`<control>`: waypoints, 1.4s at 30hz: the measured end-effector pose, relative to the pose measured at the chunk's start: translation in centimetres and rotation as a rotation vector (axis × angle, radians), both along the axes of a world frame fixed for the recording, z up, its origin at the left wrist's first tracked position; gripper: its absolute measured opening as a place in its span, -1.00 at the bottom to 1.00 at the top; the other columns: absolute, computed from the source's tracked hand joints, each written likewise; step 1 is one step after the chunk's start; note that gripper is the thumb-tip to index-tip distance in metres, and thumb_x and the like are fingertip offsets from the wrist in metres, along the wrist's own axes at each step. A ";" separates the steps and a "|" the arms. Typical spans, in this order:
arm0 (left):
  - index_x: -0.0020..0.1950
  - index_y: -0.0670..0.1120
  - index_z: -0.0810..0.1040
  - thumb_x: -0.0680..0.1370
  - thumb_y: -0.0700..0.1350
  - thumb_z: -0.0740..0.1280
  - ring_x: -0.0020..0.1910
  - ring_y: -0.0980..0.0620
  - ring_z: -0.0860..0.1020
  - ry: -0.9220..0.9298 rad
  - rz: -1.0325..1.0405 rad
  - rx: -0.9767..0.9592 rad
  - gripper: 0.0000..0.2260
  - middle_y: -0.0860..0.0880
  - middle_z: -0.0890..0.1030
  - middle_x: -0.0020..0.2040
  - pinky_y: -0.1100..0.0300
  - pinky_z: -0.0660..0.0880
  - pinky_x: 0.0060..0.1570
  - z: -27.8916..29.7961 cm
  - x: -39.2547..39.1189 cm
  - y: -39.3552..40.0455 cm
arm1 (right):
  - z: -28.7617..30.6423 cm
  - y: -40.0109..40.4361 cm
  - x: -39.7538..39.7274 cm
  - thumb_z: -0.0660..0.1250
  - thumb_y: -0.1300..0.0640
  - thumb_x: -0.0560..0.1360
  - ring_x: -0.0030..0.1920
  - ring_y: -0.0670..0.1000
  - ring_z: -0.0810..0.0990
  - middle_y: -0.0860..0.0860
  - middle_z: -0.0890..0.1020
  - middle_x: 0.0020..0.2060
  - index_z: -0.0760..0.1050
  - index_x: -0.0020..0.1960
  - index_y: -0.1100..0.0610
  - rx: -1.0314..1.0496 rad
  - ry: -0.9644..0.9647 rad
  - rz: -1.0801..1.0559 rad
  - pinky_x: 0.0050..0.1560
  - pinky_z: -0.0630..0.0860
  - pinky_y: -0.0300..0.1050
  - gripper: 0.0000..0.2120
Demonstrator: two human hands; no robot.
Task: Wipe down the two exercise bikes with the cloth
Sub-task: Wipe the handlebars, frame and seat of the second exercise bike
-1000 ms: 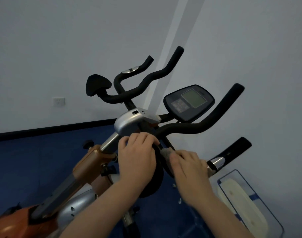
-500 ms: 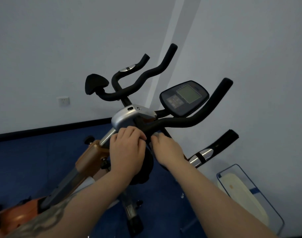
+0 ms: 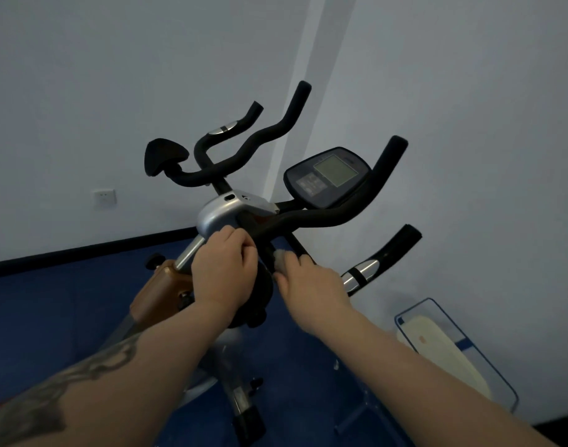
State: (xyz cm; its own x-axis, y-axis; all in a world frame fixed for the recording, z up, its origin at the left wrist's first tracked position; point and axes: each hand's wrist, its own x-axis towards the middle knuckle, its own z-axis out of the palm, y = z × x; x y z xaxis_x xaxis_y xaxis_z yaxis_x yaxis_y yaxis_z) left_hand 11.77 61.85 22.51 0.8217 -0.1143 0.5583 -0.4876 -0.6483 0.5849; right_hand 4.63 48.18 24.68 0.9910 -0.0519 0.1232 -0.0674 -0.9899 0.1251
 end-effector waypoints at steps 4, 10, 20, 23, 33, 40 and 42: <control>-0.22 -0.08 0.50 0.52 -0.14 0.26 -0.31 0.02 0.43 0.042 0.023 0.050 -0.88 0.01 0.47 -0.25 0.12 0.34 -0.33 0.5 -0.1 -0.2 | 1.5 -0.9 2.6 0.13 0.10 0.62 0.11 0.19 0.52 0.15 0.46 0.21 0.23 0.39 0.18 0.060 0.171 -0.021 -0.17 0.37 0.01 -0.64; -0.22 -0.09 0.49 0.54 -0.15 0.26 -0.32 0.03 0.43 0.067 0.017 0.034 -0.87 0.01 0.47 -0.26 0.14 0.31 -0.32 0.3 0.1 -0.1 | 0.0 1.0 -0.3 0.08 -0.06 0.64 -0.07 0.14 0.58 0.12 0.50 0.11 0.22 0.44 0.12 0.006 -0.047 -0.012 -0.25 0.24 -0.06 -0.56; -0.23 -0.05 0.47 0.52 -0.12 0.23 -0.34 0.08 0.40 0.050 0.004 0.014 -0.87 0.06 0.44 -0.28 0.23 0.19 -0.40 0.2 0.2 0.0 | 1.1 0.9 2.2 -0.03 -0.08 0.67 0.15 0.19 0.53 0.16 0.43 0.28 0.14 0.47 0.18 0.082 0.140 -0.086 -0.12 0.33 -0.01 -0.53; -0.24 -0.05 0.47 0.51 -0.13 0.25 -0.33 0.06 0.40 0.032 0.015 0.020 -0.87 0.04 0.45 -0.28 0.20 0.25 -0.38 0.1 0.2 0.0 | 1.0 -0.2 1.1 -0.01 -0.12 0.66 0.14 0.19 0.54 0.15 0.42 0.30 0.06 0.50 0.21 -0.088 0.208 -0.022 -0.11 0.38 0.00 -0.45; -0.21 -0.08 0.51 0.52 -0.15 0.24 -0.27 0.02 0.44 0.008 -0.012 0.035 -0.87 0.01 0.49 -0.25 0.09 0.40 -0.29 0.3 -0.2 0.1 | 0.2 -0.1 0.6 0.03 -0.15 0.64 0.04 0.14 0.58 0.12 0.49 0.18 0.19 0.39 0.18 -0.119 0.105 -0.005 -0.19 0.26 -0.06 -0.52; -0.19 -0.08 0.52 0.52 -0.14 0.23 -0.25 0.00 0.45 0.003 -0.012 0.046 -0.87 -0.01 0.51 -0.22 0.07 0.41 -0.27 0.5 -0.4 0.2 | 1.8 0.5 5.0 0.03 -0.19 0.63 0.13 0.21 0.53 0.18 0.55 0.15 0.31 0.30 0.16 0.430 0.243 -0.121 0.00 0.45 0.03 -0.53; -0.20 -0.07 0.51 0.52 -0.11 0.19 -0.26 0.01 0.45 -0.014 -0.018 0.041 -0.85 0.00 0.50 -0.23 0.08 0.41 -0.28 0.5 -0.4 0.2 | 1.2 -0.4 3.1 0.02 -0.20 0.62 0.06 0.20 0.55 0.16 0.57 0.11 0.30 0.25 0.13 0.331 0.217 -0.062 -0.08 0.43 0.02 -0.56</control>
